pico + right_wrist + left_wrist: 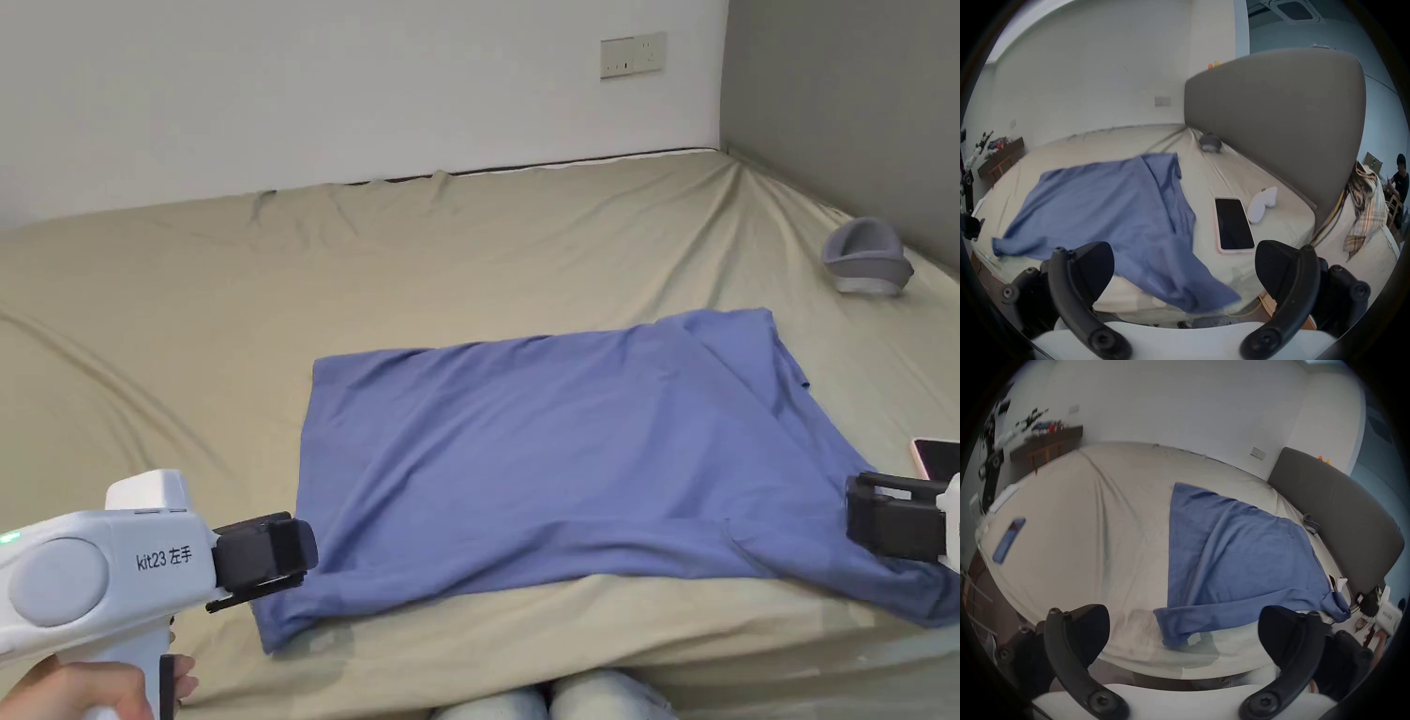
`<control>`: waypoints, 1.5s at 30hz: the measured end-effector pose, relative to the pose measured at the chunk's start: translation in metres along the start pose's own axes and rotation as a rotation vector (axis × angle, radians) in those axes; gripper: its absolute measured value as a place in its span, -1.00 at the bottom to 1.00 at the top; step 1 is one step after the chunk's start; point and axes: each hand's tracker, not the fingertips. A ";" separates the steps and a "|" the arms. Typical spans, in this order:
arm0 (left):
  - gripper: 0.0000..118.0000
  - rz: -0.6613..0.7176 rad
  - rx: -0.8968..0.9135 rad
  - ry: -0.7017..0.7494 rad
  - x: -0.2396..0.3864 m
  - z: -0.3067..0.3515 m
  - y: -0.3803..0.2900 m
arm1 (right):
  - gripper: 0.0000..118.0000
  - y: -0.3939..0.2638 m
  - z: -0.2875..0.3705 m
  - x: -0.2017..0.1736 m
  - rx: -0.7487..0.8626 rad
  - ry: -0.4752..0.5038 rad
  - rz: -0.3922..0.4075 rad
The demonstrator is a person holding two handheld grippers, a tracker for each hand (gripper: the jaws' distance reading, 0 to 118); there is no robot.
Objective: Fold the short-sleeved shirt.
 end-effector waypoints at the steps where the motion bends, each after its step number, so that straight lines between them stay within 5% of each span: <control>1: 0.95 0.005 0.008 -0.036 0.004 0.007 0.005 | 0.95 0.009 0.000 -0.001 -0.022 0.023 -0.001; 4: 0.89 -0.006 0.068 -0.040 0.016 0.027 0.029 | 0.94 0.038 0.006 -0.012 0.066 0.076 0.008; 6: 0.41 -0.026 0.158 -0.054 0.019 0.040 0.046 | 0.76 0.056 0.013 -0.020 0.161 0.104 0.007; 8: -0.47 -0.069 0.212 -0.073 0.024 0.049 0.054 | 0.15 0.068 0.018 -0.025 0.236 0.160 0.020; 9: -0.98 -0.095 0.220 -0.074 0.028 0.052 0.056 | -0.75 0.074 0.019 -0.026 0.255 0.195 0.022; 10: -1.00 -0.108 0.227 -0.079 0.029 0.052 0.058 | -1.00 0.077 0.018 -0.029 0.266 0.219 0.018; 12: -1.00 -0.104 0.224 -0.119 0.028 0.050 0.057 | -1.00 0.078 0.019 -0.032 0.335 0.203 -0.006; 14: -1.00 -0.114 0.218 -0.138 0.030 0.045 0.050 | -1.00 0.070 0.013 -0.036 0.239 0.232 -0.049; 19: -0.89 -0.106 0.099 -0.068 0.026 0.011 0.015 | -1.00 0.051 -0.001 -0.038 0.216 0.221 -0.032; 20: -0.61 -0.094 0.062 -0.065 0.023 0.000 0.004 | -1.00 0.045 -0.006 -0.037 0.199 0.213 -0.039; 22: 0.60 -0.073 -0.023 -0.015 0.021 -0.022 -0.015 | -1.00 0.033 -0.014 -0.037 0.149 0.188 -0.035; 23: 0.96 -0.074 -0.078 0.021 0.022 -0.034 -0.024 | -1.00 0.026 -0.021 -0.036 0.104 0.189 -0.028; 24: 0.98 -0.073 -0.094 0.044 0.021 -0.040 -0.030 | -1.00 0.022 -0.027 -0.035 0.063 0.183 -0.027; 31: 0.84 -0.070 -0.112 -0.008 0.022 -0.063 -0.029 | -1.00 0.002 -0.044 -0.026 -0.015 0.143 -0.027; 32: 0.68 -0.080 -0.112 -0.005 0.022 -0.067 -0.027 | -1.00 0.001 -0.046 -0.025 -0.026 0.132 -0.018; 35: -0.65 -0.069 -0.115 -0.015 0.027 -0.075 -0.022 | -0.92 -0.003 -0.048 -0.022 -0.054 0.088 0.017; 36: -0.86 -0.048 -0.143 -0.039 0.026 -0.080 -0.022 | -0.58 -0.002 -0.050 -0.020 -0.067 0.073 0.018; 39: -0.87 -0.052 -0.182 -0.072 0.029 -0.091 -0.030 | 0.60 -0.005 -0.052 -0.012 -0.106 0.045 0.011; 45: -0.87 -0.068 -0.174 -0.081 0.028 -0.094 -0.036 | 0.67 -0.028 -0.054 -0.001 -0.165 -0.015 0.017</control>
